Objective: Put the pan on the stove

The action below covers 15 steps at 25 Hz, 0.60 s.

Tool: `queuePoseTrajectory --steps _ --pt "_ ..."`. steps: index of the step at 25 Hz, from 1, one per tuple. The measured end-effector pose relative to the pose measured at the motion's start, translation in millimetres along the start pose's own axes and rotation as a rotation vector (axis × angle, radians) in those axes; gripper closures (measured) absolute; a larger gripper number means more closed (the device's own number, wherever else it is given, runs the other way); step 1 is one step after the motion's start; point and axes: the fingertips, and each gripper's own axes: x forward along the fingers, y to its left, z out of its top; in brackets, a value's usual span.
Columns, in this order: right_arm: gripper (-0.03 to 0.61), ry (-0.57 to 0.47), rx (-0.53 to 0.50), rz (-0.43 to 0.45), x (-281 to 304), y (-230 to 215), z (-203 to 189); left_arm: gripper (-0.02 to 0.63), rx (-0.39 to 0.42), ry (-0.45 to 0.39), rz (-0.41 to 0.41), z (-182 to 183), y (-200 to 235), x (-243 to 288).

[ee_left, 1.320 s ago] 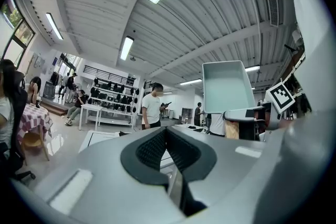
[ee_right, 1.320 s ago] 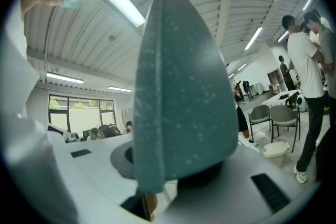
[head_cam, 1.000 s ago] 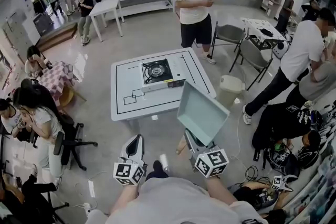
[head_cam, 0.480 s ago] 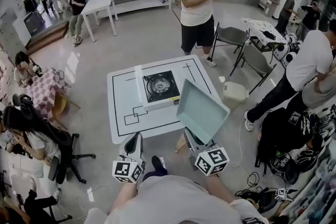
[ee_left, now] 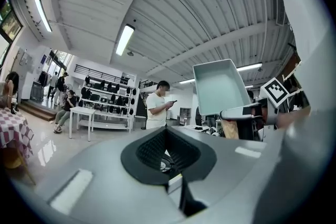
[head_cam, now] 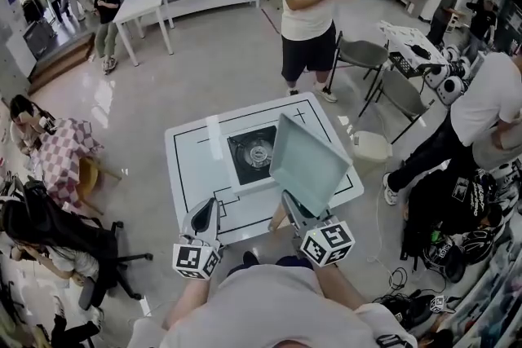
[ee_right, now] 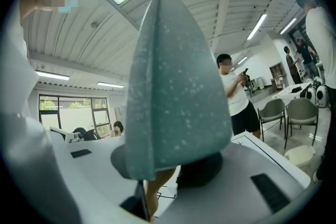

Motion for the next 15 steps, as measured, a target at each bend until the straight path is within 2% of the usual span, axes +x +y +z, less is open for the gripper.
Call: queuePoseTrajectory --steps 5,15 --pt "0.46 0.015 -0.004 0.025 30.0 -12.6 3.5 0.606 -0.023 0.006 0.042 -1.6 19.9 20.7" --pt "0.461 0.09 -0.001 0.104 61.8 -40.3 0.5 0.606 -0.056 0.006 0.129 -5.7 27.9 49.8"
